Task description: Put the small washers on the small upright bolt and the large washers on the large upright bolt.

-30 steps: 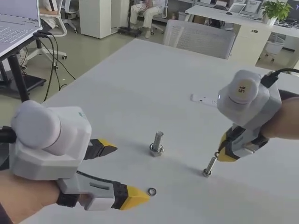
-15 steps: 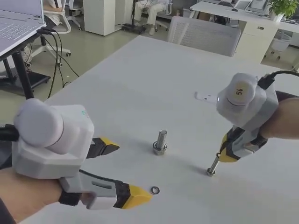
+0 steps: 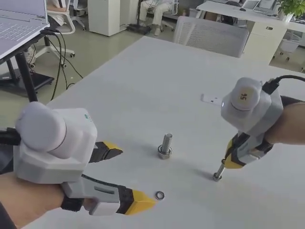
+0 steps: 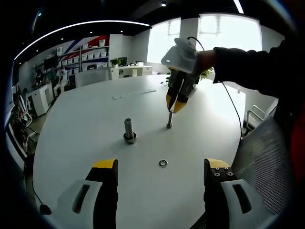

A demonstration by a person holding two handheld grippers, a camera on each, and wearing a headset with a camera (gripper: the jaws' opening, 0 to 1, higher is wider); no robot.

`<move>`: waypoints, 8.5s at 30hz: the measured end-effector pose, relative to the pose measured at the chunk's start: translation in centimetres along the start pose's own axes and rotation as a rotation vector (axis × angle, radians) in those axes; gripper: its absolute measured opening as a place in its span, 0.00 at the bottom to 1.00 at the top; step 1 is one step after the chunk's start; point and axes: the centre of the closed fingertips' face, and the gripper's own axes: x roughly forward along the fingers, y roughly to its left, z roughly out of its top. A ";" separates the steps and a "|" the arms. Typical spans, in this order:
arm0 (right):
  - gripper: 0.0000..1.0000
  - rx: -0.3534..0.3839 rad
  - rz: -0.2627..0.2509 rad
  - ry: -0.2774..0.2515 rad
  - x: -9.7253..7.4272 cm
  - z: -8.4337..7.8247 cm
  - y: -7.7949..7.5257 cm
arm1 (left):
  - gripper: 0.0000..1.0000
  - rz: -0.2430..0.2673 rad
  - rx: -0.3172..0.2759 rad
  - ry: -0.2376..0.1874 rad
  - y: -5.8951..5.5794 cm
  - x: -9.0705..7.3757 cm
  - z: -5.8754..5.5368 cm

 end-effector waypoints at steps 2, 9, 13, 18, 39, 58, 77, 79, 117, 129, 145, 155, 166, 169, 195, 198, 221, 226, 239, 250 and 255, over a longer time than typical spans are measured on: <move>0.14 -0.001 0.002 0.002 0.1 0.0 0.0 | 0.73 0.000 -0.001 0.001 0.0 0.0 0.0; 0.14 0.002 0.017 0.009 0.8 -0.1 0.0 | 0.73 -0.002 -0.004 0.003 0.0 0.1 0.0; 0.14 0.003 0.026 0.011 1.2 -0.2 0.1 | 0.73 -0.002 -0.003 0.004 -0.1 0.1 0.0; 0.14 0.011 0.036 0.019 2.1 -0.4 0.2 | 0.73 -0.001 -0.004 0.003 0.0 0.0 0.0; 0.14 0.026 0.068 0.033 4.7 -0.9 0.4 | 0.72 0.008 -0.009 0.007 0.2 0.0 -0.2; 0.22 0.064 0.046 0.003 4.0 -1.3 0.2 | 0.72 0.002 -0.008 0.007 0.2 -0.1 -0.3; 0.28 0.135 0.029 -0.017 3.0 -3.8 1.4 | 0.72 -0.008 0.001 0.005 -0.1 0.1 0.1; 0.28 0.136 0.030 -0.016 2.9 -4.1 1.7 | 0.72 -0.009 0.001 0.004 -0.1 0.1 0.1; 0.28 0.034 0.081 -0.076 3.5 0.8 8.0 | 0.72 -0.017 0.025 -0.001 -0.7 0.3 0.4; 0.28 -0.045 0.094 -0.094 3.8 4.9 8.7 | 0.72 -0.016 0.028 -0.002 -0.7 0.1 0.2; 0.27 -0.155 0.118 -0.095 4.9 9.5 9.5 | 0.72 -0.013 0.025 -0.003 -0.8 -0.2 0.0; 0.26 -0.182 0.134 -0.085 6.0 10.5 9.6 | 0.72 -0.015 0.023 -0.004 -0.9 -0.2 0.0; 0.24 -0.206 0.141 -0.068 6.9 10.5 9.8 | 0.72 -0.018 0.019 -0.005 -1.0 -0.2 -0.2; 0.22 -0.215 0.138 -0.056 7.0 10.4 9.8 | 0.72 -0.018 0.019 -0.007 -1.0 -0.2 -0.1; 0.15 -0.210 0.122 -0.080 6.9 10.8 10.0 | 0.71 -0.015 0.016 -0.008 -0.9 -0.4 0.0; 0.15 -0.204 0.124 -0.083 6.9 10.8 10.0 | 0.71 -0.016 0.015 -0.008 -0.9 -0.5 -0.1; 0.14 -0.195 0.122 -0.067 6.7 10.0 9.7 | 0.71 -0.019 0.016 -0.006 -0.8 -0.6 0.0; 0.14 -0.185 0.126 -0.055 6.5 8.9 9.7 | 0.71 -0.021 0.017 -0.007 -0.9 -0.5 0.0; 0.14 -0.121 0.115 -0.041 5.4 5.9 9.1 | 0.70 -0.033 0.023 -0.006 -1.1 -0.4 0.0; 0.14 -0.055 0.100 -0.031 4.5 2.4 8.6 | 0.70 -0.039 0.025 -0.003 -1.2 -0.3 0.0; 0.14 -0.030 0.096 -0.028 4.2 1.1 8.4 | 0.70 -0.040 0.027 0.002 -1.2 -0.1 -0.1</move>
